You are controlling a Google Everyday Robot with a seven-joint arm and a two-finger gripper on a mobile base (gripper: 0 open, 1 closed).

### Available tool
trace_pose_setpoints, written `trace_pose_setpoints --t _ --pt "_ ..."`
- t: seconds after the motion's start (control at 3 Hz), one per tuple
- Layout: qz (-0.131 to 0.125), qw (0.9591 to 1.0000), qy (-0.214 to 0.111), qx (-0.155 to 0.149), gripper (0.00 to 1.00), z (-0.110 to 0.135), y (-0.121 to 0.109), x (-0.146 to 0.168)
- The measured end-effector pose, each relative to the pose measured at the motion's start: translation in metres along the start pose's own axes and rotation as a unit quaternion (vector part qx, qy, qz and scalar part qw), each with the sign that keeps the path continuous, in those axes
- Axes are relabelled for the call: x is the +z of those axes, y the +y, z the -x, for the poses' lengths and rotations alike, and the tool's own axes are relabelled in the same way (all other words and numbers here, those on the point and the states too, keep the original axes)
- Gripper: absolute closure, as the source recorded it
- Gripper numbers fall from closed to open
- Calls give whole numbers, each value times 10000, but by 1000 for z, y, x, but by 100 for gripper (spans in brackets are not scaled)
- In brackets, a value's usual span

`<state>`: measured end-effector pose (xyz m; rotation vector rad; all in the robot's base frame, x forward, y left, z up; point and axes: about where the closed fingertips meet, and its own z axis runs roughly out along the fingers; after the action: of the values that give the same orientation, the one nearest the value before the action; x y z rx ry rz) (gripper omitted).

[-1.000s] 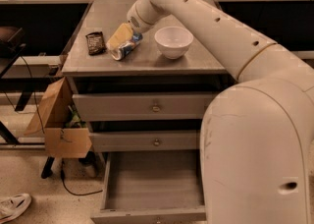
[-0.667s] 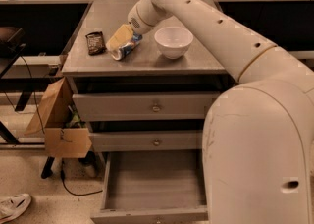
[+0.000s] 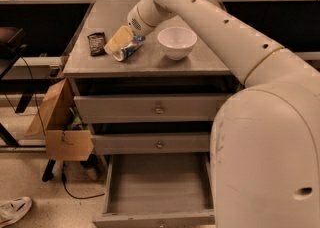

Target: Place redbull can into bottom drawer

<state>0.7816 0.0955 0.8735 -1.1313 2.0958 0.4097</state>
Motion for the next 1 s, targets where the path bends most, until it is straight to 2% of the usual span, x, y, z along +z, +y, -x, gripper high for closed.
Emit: trace_pose_setpoints --t 0.67,1.0 --pt "192 9996 204 89 0 -6 -3 23" --pt "197 9996 208 89 18 -6 -3 23"
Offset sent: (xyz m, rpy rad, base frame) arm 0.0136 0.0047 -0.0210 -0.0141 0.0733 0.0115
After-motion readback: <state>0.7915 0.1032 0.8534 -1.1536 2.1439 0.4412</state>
